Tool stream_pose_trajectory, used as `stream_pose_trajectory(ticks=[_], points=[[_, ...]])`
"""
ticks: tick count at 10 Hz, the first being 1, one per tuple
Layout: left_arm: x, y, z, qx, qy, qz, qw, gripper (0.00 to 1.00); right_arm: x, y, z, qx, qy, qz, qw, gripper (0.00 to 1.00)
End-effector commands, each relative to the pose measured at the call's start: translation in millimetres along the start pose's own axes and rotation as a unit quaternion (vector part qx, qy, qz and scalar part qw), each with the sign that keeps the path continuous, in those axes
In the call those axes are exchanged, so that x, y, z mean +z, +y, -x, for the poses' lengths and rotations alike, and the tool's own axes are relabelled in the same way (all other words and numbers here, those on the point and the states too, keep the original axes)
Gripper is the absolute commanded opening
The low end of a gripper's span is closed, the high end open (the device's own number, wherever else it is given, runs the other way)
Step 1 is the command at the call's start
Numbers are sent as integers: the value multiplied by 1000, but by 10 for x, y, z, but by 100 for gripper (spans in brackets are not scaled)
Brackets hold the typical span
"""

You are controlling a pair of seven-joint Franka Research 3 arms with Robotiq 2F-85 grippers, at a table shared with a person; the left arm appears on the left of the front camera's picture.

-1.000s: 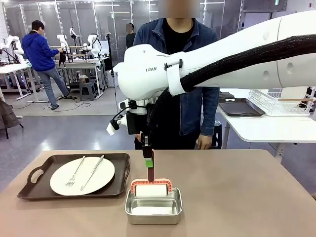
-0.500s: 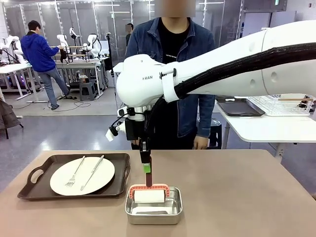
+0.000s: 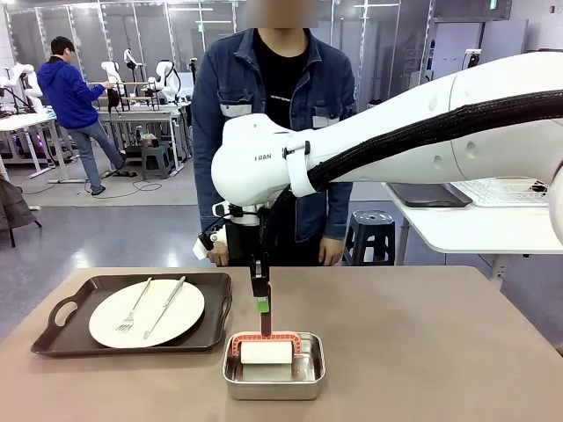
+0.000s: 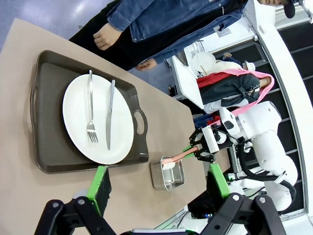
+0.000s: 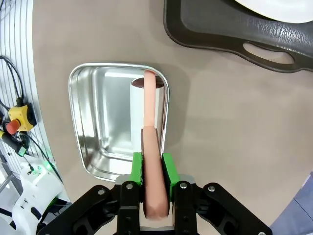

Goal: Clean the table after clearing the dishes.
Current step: Place the Lint Roller back on top of the Airtight Container.

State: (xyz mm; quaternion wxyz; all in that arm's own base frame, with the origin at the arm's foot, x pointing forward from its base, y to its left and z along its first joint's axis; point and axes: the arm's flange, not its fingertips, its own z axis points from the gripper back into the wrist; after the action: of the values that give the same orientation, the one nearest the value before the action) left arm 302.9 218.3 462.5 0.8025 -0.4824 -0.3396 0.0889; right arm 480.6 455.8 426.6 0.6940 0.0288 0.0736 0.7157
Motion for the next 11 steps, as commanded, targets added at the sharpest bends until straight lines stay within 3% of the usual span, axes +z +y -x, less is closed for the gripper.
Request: stream_pose_trajectory(ticks=[1,6,7,8,9,11], points=[[20,3,-7,-7,-5,9,1000,100,-123,-22,22,7,-2,8,1000,22],[20,3,-7,-7,-5,9,1000,100,-254,-79,63,3,-5,8,1000,22],[20,3,-7,-7,-5,9,1000,100,-198,-58,87,3,-10,18,1000,56],[20,3,-7,-7,-5,9,1000,100,-145,-42,119,0,-14,25,1000,58],[20,3,-7,-7,-5,9,1000,100,-84,-29,150,-2,-15,32,999,93],[20,3,-7,-7,-5,9,1000,100,29,-10,230,-7,-22,45,999,100]])
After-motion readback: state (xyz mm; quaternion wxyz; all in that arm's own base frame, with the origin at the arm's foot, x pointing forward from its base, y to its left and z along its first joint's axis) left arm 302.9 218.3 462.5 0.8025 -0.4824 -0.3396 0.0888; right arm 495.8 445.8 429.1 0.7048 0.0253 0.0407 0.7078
